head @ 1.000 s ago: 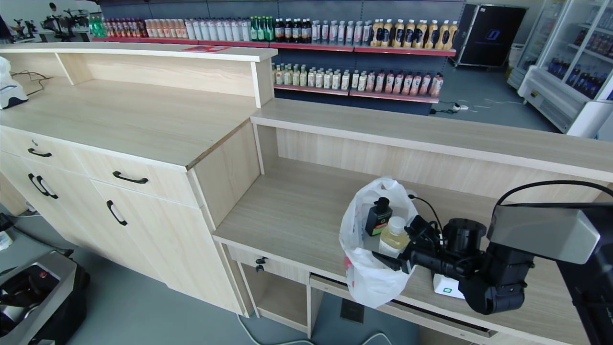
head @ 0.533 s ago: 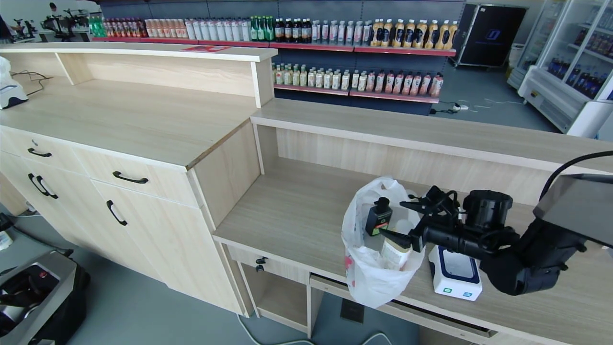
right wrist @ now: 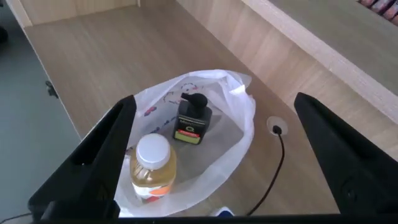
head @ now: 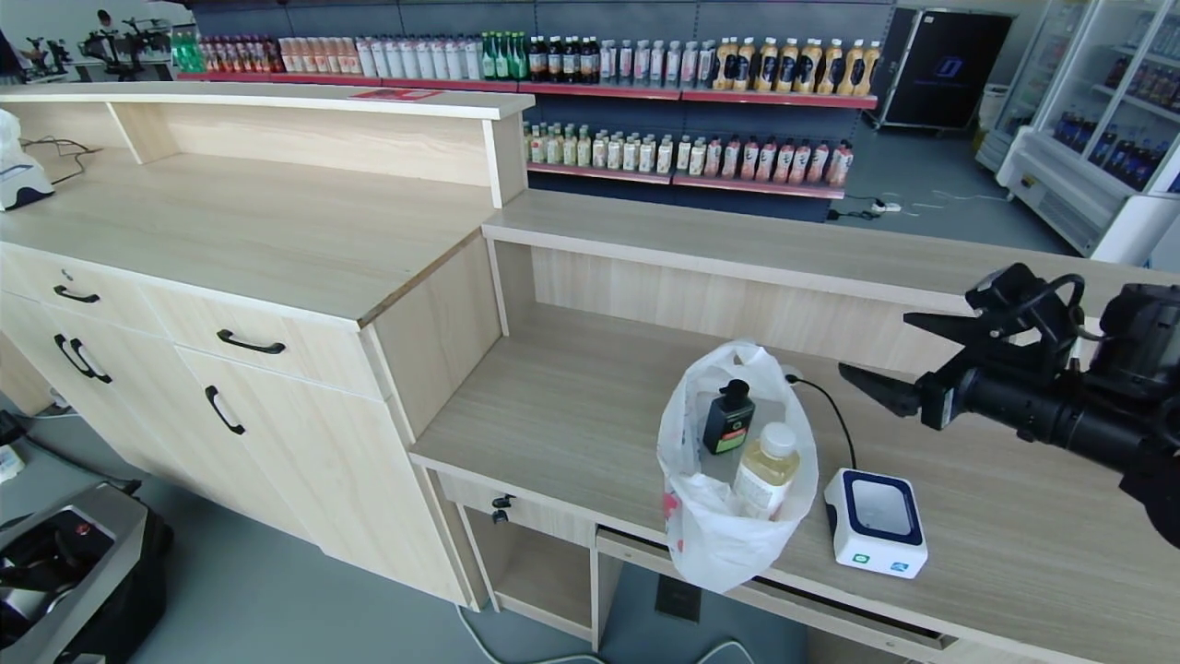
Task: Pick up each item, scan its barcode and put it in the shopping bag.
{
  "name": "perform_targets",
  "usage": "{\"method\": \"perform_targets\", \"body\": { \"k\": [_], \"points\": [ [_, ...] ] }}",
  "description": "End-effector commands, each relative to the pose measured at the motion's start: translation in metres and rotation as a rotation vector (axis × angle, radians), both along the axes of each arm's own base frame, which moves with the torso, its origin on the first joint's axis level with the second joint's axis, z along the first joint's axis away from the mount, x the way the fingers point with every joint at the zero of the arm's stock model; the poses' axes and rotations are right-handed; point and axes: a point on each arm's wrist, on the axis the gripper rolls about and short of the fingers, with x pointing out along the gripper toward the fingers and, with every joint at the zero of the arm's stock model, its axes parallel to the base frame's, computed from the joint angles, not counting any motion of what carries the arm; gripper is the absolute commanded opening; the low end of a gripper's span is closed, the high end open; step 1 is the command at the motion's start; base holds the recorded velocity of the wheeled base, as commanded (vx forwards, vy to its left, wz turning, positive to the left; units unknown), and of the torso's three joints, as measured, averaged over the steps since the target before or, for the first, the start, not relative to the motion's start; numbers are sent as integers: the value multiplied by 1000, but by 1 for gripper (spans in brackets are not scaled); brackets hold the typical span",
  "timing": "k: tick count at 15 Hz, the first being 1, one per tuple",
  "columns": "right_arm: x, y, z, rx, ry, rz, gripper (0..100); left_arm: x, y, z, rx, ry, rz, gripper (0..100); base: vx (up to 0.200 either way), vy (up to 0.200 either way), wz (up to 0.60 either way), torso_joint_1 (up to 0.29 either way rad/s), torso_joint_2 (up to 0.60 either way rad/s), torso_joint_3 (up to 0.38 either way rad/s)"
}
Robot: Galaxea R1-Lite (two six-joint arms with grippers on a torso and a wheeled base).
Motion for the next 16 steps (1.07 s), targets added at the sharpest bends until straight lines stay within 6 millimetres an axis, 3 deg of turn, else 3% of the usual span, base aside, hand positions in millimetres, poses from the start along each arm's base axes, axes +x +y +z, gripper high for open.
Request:
{"method": "perform_targets", "body": {
  "k": [1,3,7,10,13,16],
  "points": [
    [-18,-14,24,-9,-86,-55,100,0,0,0,0,0,0,100,0,0,0,0,0,0],
    [-22,-25,32,-68,-141,-115,100,0,0,0,0,0,0,100,0,0,-600,7,2,2],
    [-26,-29,48,-69,-197,-196,100,0,0,0,0,0,0,100,0,0,-600,2,1,4],
    [-26,-31,46,-38,-176,-271,100,0,0,0,0,0,0,100,0,0,-600,-4,1,4],
    [-30,-37,45,71,-133,-297,100,0,0,0,0,0,0,100,0,0,0,43,-87,-38],
    [-53,-38,29,104,-41,-372,100,0,0,0,0,0,0,100,0,0,0,28,-56,-22]
  ]
}}
